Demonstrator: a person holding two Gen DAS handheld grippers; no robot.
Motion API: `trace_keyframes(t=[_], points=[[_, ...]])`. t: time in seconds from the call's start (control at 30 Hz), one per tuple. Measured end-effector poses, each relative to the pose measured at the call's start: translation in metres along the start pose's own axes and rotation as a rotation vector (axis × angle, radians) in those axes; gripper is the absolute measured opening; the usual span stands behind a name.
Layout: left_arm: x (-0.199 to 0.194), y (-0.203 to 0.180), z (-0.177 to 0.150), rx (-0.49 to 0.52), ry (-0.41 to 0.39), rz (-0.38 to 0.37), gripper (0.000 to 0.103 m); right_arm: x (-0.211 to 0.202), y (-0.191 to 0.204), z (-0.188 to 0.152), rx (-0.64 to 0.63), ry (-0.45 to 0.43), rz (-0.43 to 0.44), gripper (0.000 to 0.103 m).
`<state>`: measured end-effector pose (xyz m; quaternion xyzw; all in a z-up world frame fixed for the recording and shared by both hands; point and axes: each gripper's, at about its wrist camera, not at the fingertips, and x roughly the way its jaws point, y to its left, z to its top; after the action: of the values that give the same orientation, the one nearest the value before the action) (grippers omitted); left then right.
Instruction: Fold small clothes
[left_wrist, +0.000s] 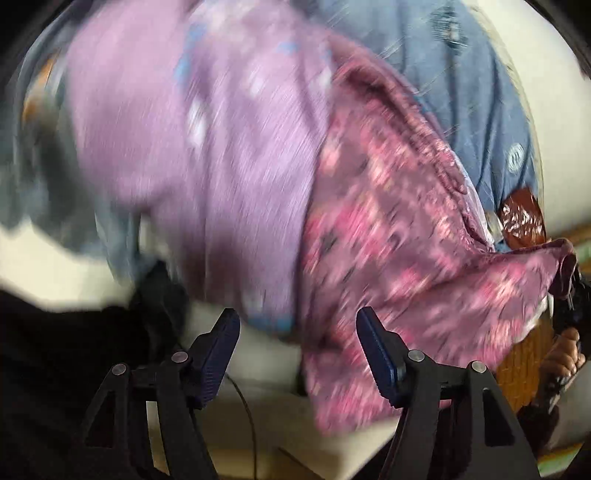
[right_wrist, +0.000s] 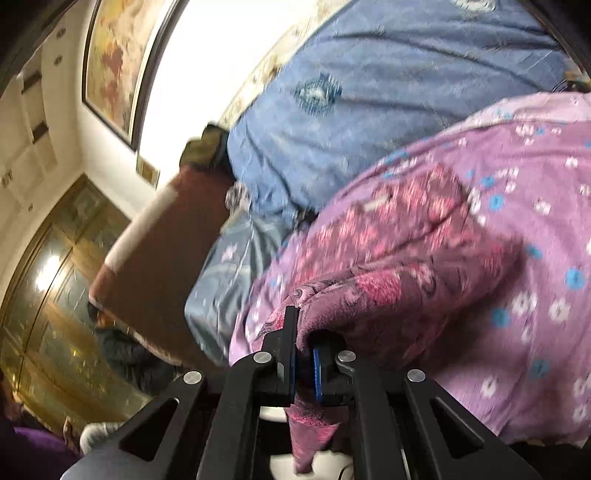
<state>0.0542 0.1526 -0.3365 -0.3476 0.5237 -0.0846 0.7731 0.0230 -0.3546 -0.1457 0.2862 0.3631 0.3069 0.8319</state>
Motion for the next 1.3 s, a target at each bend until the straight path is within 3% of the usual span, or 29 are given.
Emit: trace_keyframes(t=[0.17,0.27,0.43,0.6,0.63,0.67,0.7,0.73,0.83,1.07,1.23,1.3], points=[[0.049,0.006,-0.010,-0.127,0.057,-0.004,0.073,0.008,-0.015,0.025,0.049,-0.016,0.002,0.006],[0.078,0.002,-0.012,-0.171,0.040,0.012,0.073,0.018,-0.022,0.027,0.067,-0.009,0.004,0.006],[0.107,-0.033,-0.017,0.002,0.025,0.039,0.073,0.024,-0.025,0.026,0.059,0.008,-0.020,0.006],[0.129,-0.045,-0.010,0.057,-0.012,0.055,0.072,0.028,-0.031,0.028,0.065,0.015,-0.027,0.006],[0.134,-0.047,-0.008,0.066,-0.015,0.059,0.069,0.029,-0.031,0.028,0.065,0.018,-0.027,0.006],[0.137,-0.048,-0.006,0.073,-0.018,0.058,0.054,0.029,-0.030,0.028,0.062,0.021,-0.028,0.006],[0.142,-0.047,-0.006,0.079,-0.018,0.044,0.041,0.029,-0.030,0.027,0.057,0.023,-0.030,0.006],[0.145,-0.050,-0.004,0.083,-0.015,0.022,0.019,0.029,-0.029,0.026,0.053,0.024,-0.033,0.006],[0.139,-0.054,-0.007,0.128,-0.033,-0.030,0.003,0.026,-0.026,0.026,0.040,0.024,-0.044,0.006],[0.076,-0.072,-0.005,0.232,-0.141,-0.247,0.002,-0.002,-0.009,0.023,-0.028,0.005,-0.066,0.006],[0.015,-0.089,0.032,0.278,-0.215,-0.440,0.002,-0.021,-0.004,0.032,-0.033,-0.041,-0.061,0.006],[-0.004,-0.096,0.054,0.319,-0.262,-0.440,0.002,-0.021,-0.002,0.037,-0.032,-0.053,-0.044,0.006]])
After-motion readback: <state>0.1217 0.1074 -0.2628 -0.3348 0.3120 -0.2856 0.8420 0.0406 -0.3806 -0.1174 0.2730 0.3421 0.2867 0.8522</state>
